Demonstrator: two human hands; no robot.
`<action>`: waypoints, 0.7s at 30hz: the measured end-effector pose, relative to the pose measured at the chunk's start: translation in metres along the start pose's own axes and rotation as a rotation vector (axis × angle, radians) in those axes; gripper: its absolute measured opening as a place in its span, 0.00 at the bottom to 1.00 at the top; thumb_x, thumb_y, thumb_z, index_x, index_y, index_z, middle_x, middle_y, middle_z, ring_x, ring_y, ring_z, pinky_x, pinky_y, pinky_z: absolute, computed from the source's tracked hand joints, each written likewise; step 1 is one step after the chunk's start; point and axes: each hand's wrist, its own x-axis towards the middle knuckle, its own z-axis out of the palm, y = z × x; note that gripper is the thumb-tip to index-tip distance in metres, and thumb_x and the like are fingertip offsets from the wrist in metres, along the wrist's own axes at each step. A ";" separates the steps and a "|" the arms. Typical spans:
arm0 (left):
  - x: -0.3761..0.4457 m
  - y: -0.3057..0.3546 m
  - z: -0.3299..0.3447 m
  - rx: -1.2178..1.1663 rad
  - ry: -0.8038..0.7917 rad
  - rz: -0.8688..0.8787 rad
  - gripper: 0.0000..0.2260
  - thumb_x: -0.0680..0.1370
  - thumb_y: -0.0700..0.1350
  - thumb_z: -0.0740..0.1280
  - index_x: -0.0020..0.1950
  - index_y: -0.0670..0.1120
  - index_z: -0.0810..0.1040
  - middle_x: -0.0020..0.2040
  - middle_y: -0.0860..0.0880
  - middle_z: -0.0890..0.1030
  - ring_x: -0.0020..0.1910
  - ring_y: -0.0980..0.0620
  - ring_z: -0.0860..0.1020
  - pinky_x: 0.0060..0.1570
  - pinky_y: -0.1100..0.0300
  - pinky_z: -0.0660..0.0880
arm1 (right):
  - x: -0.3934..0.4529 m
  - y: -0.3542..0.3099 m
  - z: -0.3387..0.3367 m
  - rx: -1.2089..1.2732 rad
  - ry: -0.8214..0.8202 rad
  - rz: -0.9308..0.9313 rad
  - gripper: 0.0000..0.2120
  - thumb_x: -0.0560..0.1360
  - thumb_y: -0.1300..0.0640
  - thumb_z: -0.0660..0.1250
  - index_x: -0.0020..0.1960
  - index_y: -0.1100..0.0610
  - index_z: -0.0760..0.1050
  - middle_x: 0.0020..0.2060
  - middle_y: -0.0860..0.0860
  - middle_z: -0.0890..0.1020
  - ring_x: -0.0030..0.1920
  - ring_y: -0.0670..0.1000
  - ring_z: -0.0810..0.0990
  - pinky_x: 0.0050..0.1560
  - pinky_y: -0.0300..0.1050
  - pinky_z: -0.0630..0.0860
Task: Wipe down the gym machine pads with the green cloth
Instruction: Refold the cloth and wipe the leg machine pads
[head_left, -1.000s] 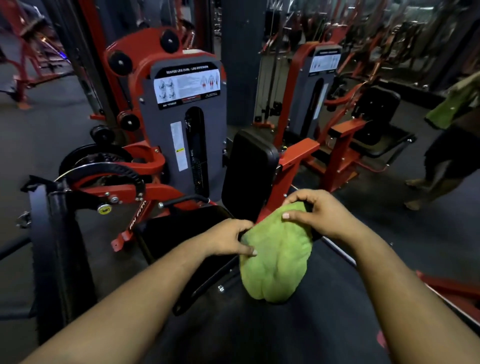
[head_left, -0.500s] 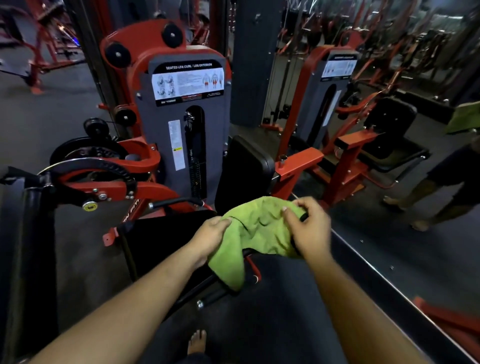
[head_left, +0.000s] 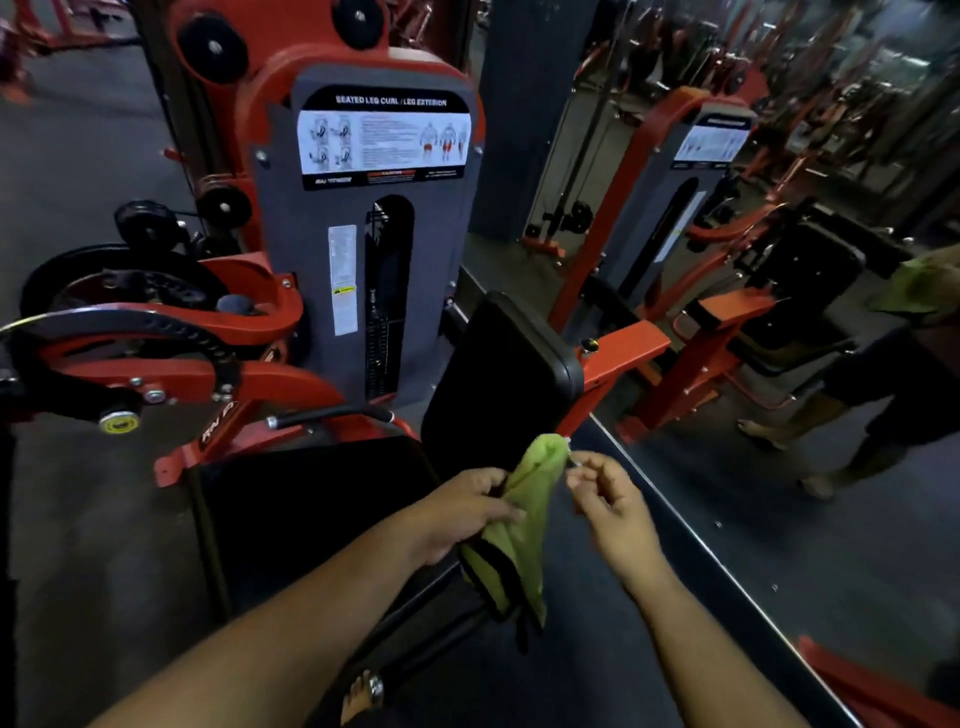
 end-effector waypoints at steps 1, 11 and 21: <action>0.006 0.008 -0.003 0.002 -0.057 0.017 0.12 0.76 0.36 0.71 0.59 0.43 0.82 0.55 0.40 0.86 0.55 0.42 0.84 0.62 0.45 0.79 | 0.010 0.002 -0.004 -0.065 -0.049 0.033 0.19 0.82 0.57 0.68 0.71 0.54 0.73 0.61 0.49 0.82 0.61 0.43 0.79 0.64 0.41 0.76; 0.088 0.067 -0.066 -0.167 0.237 0.198 0.13 0.77 0.33 0.66 0.53 0.49 0.82 0.47 0.49 0.83 0.44 0.53 0.80 0.42 0.65 0.77 | 0.120 -0.048 0.000 -0.322 0.138 -0.059 0.17 0.75 0.39 0.72 0.44 0.52 0.75 0.35 0.44 0.82 0.38 0.49 0.80 0.40 0.44 0.75; 0.204 0.034 -0.058 0.240 0.617 0.129 0.15 0.81 0.47 0.67 0.64 0.40 0.76 0.58 0.41 0.81 0.58 0.43 0.79 0.53 0.56 0.73 | 0.225 -0.044 0.033 -1.500 -0.055 -0.411 0.35 0.79 0.34 0.59 0.82 0.42 0.51 0.82 0.54 0.50 0.81 0.63 0.46 0.69 0.82 0.42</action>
